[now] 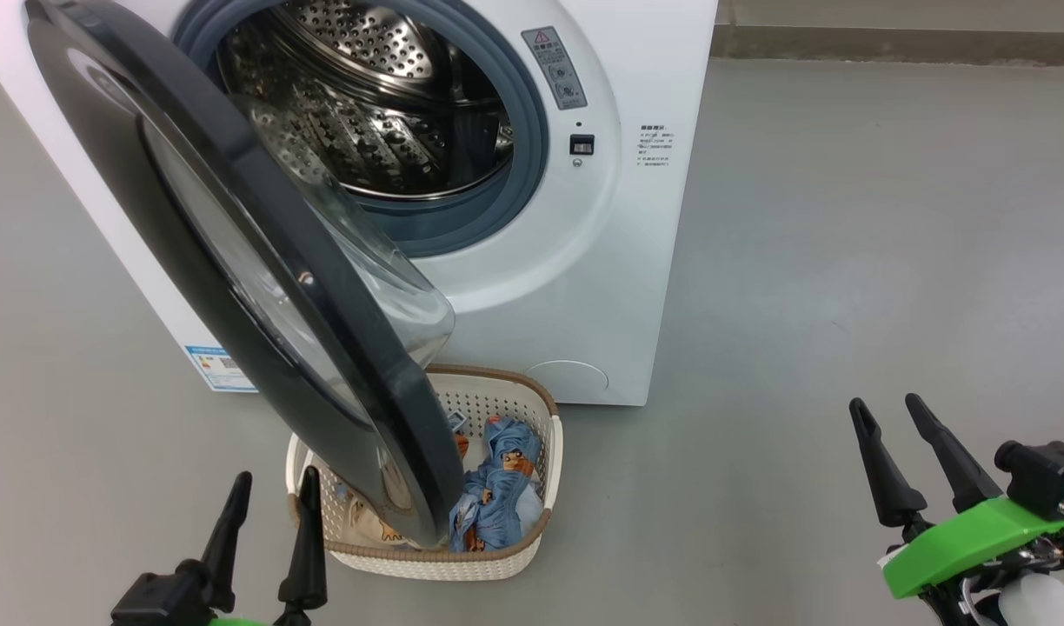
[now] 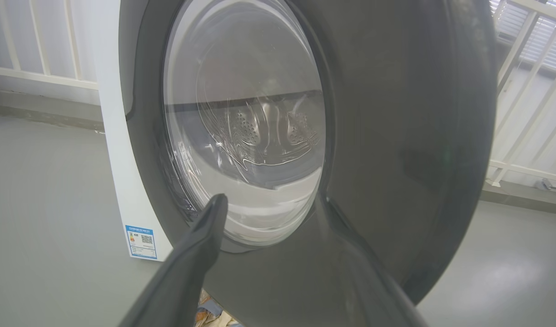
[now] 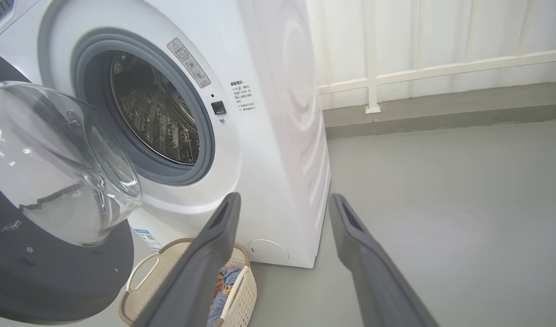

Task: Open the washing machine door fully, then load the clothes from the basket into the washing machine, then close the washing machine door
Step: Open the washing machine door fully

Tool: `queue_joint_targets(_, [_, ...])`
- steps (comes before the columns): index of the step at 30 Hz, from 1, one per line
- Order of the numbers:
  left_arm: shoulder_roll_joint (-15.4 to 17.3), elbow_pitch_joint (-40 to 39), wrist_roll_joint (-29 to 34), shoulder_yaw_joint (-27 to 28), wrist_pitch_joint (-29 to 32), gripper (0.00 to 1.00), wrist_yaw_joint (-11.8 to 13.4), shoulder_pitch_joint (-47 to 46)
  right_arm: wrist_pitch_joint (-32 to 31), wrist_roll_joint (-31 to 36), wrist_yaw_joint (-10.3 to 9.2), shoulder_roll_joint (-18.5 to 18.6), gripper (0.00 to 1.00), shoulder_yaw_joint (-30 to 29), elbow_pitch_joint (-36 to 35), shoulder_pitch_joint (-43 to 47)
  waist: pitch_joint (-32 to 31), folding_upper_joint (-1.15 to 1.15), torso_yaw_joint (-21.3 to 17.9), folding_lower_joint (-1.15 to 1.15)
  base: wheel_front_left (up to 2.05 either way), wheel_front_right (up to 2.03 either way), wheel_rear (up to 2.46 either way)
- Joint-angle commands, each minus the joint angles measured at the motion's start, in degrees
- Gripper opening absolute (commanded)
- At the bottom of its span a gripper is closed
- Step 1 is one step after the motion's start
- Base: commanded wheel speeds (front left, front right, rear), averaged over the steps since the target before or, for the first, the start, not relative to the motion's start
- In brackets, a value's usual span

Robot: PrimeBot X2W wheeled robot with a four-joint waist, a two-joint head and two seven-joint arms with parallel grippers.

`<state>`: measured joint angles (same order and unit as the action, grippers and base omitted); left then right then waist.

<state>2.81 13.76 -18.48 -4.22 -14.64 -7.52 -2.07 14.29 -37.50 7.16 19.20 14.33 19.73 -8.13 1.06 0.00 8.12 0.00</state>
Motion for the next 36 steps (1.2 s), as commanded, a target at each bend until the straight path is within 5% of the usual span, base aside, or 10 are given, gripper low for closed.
queue_joint_targets(1, [0.5, -1.6, 0.5, 1.9, -0.4, 1.00, 0.0, -1.0, 0.7, 2.9, 0.33, 0.4, 1.00, -0.6, -2.2, 0.8, 0.0, 0.00, 0.1, 0.00, 0.00, 0.00, 0.00])
queue_joint_targets(20, [0.4, -0.9, -0.1, 2.5, -0.4, 1.00, 0.0, -1.7, 0.7, 9.8, 0.33, -4.2, 1.00, -7.3, -3.9, 4.7, 0.6, 0.00, -0.1, 0.00, 0.00, 0.00, 0.00])
queue_joint_targets(21, [0.3, -1.0, -0.4, 2.7, -0.4, 0.49, 0.0, -1.9, 0.7, 9.9, 0.33, -4.3, 1.00, -7.5, -4.0, 4.7, 0.6, 0.00, -0.1, 0.00, 0.00, 0.00, 0.00])
queue_joint_targets(22, [0.3, -1.0, -0.4, 2.7, -0.4, 0.49, 0.0, -1.9, 0.7, 9.9, 0.33, -4.3, 1.00, -7.5, -4.0, 4.7, 0.6, 0.00, -0.1, 0.00, 0.00, 0.00, 0.00])
queue_joint_targets(24, [0.3, -1.7, -1.2, 3.5, -0.4, 0.00, 0.0, -2.4, 0.7, 10.1, 0.33, -4.4, 1.00, -7.9, -4.1, 4.7, 0.6, 0.00, -0.1, 0.00, 0.00, 0.00, 0.00])
queue_joint_targets(36, [0.1, -18.1, 0.8, 10.6, -0.4, 0.00, 0.3, -5.4, 0.7, 11.4, 0.33, -5.0, 1.00, -9.8, -4.9, 5.3, 1.2, 0.00, 0.2, 0.00, 0.00, 0.00, 0.00])
